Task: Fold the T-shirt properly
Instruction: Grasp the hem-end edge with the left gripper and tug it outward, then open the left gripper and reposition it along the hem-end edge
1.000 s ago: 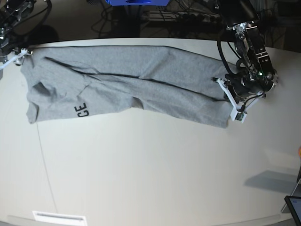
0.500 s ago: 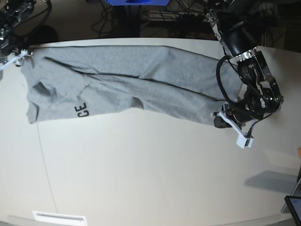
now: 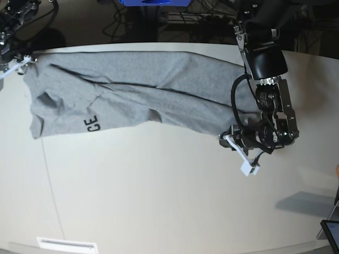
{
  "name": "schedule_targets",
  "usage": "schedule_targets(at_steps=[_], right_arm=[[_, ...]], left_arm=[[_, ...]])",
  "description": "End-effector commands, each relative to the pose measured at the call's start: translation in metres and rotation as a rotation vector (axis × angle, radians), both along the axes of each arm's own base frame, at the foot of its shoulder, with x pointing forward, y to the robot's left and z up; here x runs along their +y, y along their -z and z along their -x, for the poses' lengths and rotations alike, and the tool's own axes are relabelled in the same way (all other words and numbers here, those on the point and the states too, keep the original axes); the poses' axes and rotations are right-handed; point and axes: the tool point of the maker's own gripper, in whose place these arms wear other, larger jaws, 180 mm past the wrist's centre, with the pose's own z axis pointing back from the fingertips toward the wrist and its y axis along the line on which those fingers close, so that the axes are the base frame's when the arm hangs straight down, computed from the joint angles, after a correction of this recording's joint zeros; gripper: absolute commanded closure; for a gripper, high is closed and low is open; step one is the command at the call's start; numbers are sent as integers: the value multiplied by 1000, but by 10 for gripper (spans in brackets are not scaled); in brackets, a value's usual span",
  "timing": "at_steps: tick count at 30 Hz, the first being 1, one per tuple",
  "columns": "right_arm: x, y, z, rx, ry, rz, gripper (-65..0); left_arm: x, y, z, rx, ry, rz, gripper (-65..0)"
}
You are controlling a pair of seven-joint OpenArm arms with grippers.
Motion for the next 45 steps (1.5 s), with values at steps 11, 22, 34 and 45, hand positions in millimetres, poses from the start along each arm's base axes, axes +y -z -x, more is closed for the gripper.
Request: schedule_targets(at_steps=[11,22,34,45], right_arm=[[-5,-9,-6,-34,-8,24,-380],[-4,-11,-10,-42,-6,22,-380],[1,-6,-8,-37,-2,6,-383],[20,-1,-20,-35,-68,-20,-380]], left_arm=[[30,3,22,3,-2,-85,0],[51,-17,48,-60,26,-198,0],[129,-52,54,-141,-193,-251,-10],[142,-31,59,-64,-225,-217,-218]])
